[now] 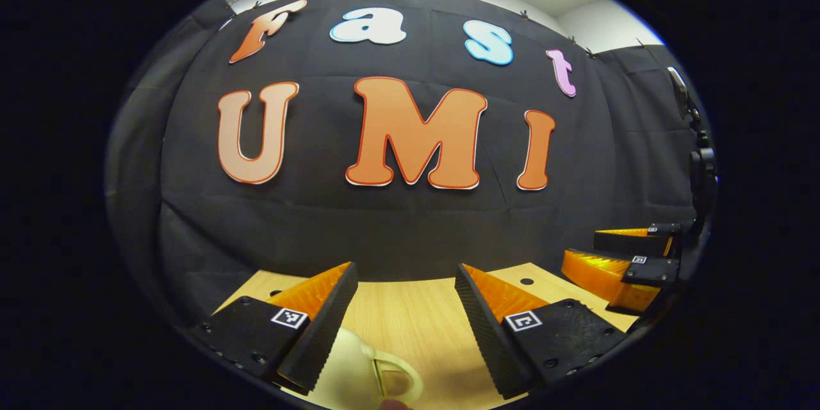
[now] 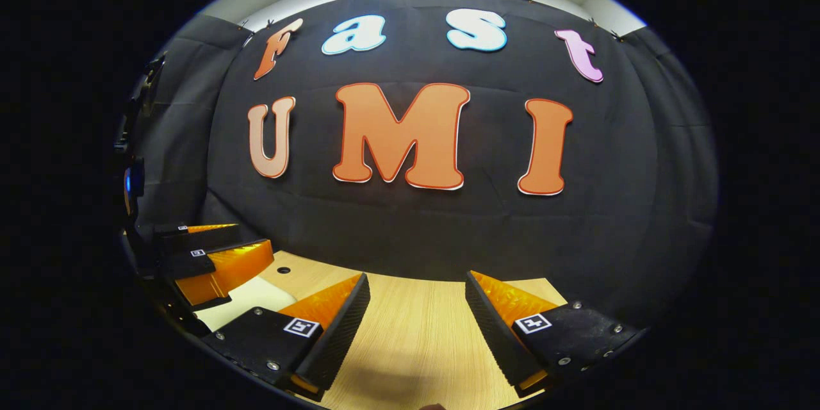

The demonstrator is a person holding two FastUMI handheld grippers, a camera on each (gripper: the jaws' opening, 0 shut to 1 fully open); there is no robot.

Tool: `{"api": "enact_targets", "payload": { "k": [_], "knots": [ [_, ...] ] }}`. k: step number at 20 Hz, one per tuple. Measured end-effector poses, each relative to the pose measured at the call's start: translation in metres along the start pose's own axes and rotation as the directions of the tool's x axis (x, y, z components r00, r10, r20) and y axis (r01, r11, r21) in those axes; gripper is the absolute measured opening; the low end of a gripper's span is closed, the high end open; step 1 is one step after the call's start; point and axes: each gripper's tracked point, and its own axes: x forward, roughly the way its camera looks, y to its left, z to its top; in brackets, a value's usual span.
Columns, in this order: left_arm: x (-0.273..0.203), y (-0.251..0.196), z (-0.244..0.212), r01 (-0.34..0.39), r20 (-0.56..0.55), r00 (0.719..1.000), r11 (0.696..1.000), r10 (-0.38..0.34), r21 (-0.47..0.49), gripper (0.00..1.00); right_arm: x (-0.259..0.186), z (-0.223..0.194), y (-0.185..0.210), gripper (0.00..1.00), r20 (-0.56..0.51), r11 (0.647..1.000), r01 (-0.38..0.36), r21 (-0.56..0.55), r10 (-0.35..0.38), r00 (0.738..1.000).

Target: First open the suitcase, pack the skin care products into it, and then close the suitcase.

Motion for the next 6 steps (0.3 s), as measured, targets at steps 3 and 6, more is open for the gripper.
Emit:
{"api": "enact_targets", "payload": {
  "k": [3, 6],
  "knots": [
    [-0.001, 0.002, 0.007, 0.017, 0.04, 0.999, 0.999, -0.018, 0.041, 0.96, -0.007, 0.003, -0.004, 0.95, 0.006, 0.999, 0.031, -0.011, -0.031, 1.0],
    [0.0, -0.001, 0.012, 0.036, 0.07, 0.997, 0.997, -0.04, 0.065, 0.97, -0.018, 0.007, -0.007, 0.95, 0.012, 0.998, 0.052, -0.026, -0.052, 0.999]
  ]
}}
